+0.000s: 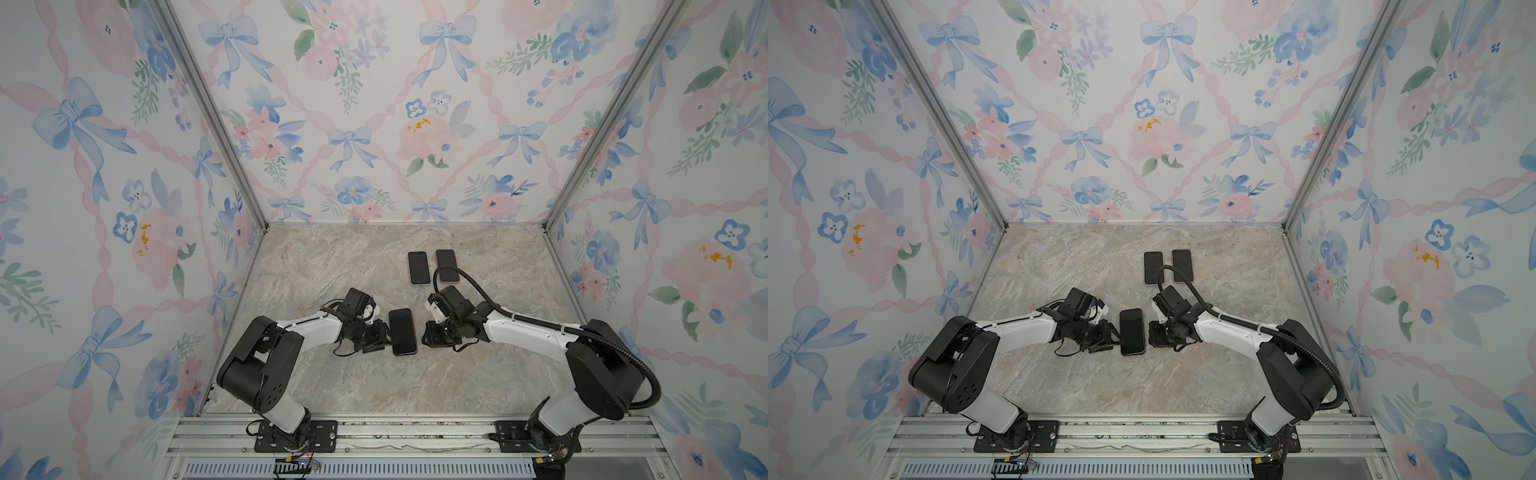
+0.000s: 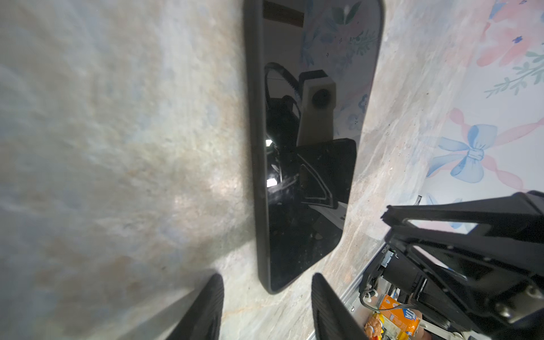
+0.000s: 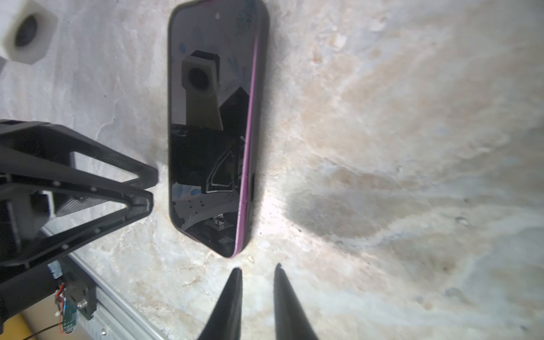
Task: Put the phone into the phone case
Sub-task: 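Lower the cased phone flat onto the table with both grippers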
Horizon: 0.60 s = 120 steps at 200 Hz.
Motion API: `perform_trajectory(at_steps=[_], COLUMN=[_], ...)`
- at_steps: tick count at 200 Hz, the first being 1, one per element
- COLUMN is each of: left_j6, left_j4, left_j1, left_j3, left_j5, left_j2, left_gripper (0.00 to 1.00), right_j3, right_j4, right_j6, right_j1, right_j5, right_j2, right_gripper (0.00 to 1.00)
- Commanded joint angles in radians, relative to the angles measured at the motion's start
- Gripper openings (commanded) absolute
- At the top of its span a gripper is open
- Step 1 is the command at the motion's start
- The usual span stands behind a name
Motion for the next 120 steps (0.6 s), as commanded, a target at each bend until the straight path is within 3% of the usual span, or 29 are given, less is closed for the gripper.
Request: perform_trajectory(at_steps=[1, 120], left_j6=[-0.032, -0.062], left_j4=[0.099, 0.166], left_j1=[0.023, -0.002], left_j3=[-0.064, -0.108], left_j5=[0.091, 0.098], left_j2=[0.011, 0.090], left_gripper=[0.50, 0.45], right_j3=[-0.007, -0.012], right_j4=[0.081, 0.101], right_j6=[0.008, 0.012], right_j1=[0.004, 0.057], right_j5=[-0.080, -0.084], right_j2=[0.035, 0.147], right_gripper=[0.22, 0.13])
